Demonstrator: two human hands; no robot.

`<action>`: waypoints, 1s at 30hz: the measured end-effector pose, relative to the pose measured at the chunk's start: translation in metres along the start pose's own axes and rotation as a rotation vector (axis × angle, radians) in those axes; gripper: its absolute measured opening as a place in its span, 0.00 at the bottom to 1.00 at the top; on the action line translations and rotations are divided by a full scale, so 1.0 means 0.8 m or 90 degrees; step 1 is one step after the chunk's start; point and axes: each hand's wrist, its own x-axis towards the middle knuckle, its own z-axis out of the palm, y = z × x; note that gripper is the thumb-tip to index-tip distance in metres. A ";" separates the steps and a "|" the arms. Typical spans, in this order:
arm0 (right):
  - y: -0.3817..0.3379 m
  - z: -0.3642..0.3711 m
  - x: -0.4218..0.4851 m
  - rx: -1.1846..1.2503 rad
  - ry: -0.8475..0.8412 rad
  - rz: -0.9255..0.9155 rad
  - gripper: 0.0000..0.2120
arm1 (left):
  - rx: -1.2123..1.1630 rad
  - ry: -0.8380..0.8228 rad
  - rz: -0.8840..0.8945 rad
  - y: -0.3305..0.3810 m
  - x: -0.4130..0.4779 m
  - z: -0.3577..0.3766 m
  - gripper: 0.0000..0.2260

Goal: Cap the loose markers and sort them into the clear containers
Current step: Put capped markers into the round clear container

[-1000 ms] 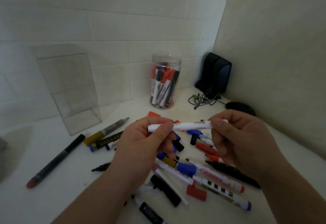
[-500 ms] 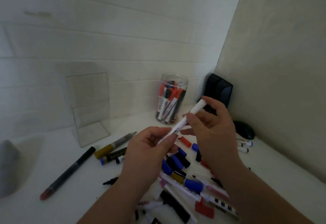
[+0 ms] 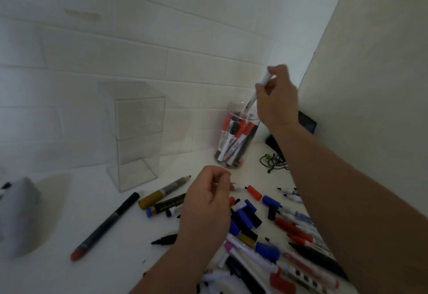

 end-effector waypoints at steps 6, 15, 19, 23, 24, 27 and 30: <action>0.028 0.027 -0.006 -0.147 -0.176 0.027 0.09 | 0.020 0.001 0.025 -0.001 0.000 0.001 0.08; 0.043 0.028 -0.025 -0.173 -0.228 0.045 0.25 | 0.040 0.002 0.025 0.001 -0.001 0.003 0.07; 0.047 0.039 -0.035 -0.070 -0.281 0.183 0.49 | 0.039 0.002 0.019 -0.002 -0.001 0.004 0.07; 0.046 0.060 -0.034 0.049 -0.203 0.260 0.58 | 0.046 -0.009 0.025 -0.004 -0.003 0.006 0.07; 0.044 0.065 -0.031 0.062 -0.190 0.266 0.58 | 0.057 -0.009 0.030 -0.004 -0.003 0.006 0.07; 0.034 0.057 -0.022 0.035 -0.190 0.244 0.54 | 0.050 -0.006 0.033 -0.006 -0.002 0.005 0.07; 0.028 0.024 -0.007 0.089 -0.103 0.234 0.52 | 0.039 0.003 0.029 -0.009 0.001 0.003 0.07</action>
